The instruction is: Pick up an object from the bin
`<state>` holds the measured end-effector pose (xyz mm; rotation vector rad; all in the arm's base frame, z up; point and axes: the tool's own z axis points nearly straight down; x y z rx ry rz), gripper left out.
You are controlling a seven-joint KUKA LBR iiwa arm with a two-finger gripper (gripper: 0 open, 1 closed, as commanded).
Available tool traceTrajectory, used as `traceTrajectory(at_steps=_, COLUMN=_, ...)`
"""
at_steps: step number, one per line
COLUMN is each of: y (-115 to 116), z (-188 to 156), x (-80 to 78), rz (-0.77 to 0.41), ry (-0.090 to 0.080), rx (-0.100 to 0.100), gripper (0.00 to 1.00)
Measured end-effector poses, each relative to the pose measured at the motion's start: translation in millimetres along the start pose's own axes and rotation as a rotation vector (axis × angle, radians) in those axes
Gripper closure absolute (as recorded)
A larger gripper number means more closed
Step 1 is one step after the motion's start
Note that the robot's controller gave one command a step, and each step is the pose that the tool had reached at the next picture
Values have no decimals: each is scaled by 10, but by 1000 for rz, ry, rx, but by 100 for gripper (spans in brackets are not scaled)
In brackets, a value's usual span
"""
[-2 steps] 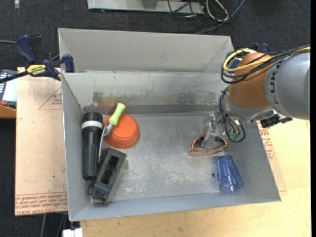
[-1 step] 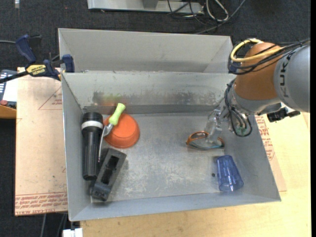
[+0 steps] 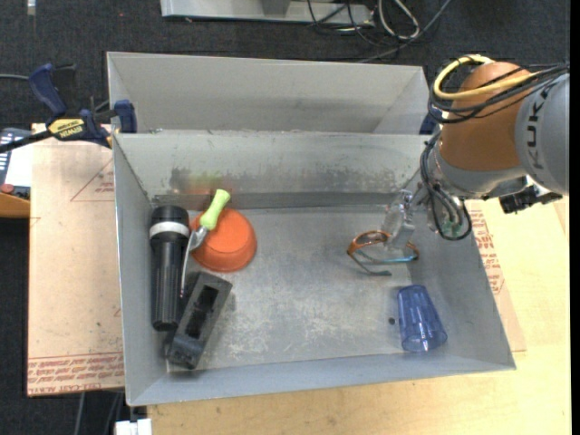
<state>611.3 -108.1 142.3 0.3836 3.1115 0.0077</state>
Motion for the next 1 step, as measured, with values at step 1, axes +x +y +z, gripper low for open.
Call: traceTrajectory(at_steps=1, y=2, z=-198, x=1, rz=0, ry=1, rx=-1, gripper=100)
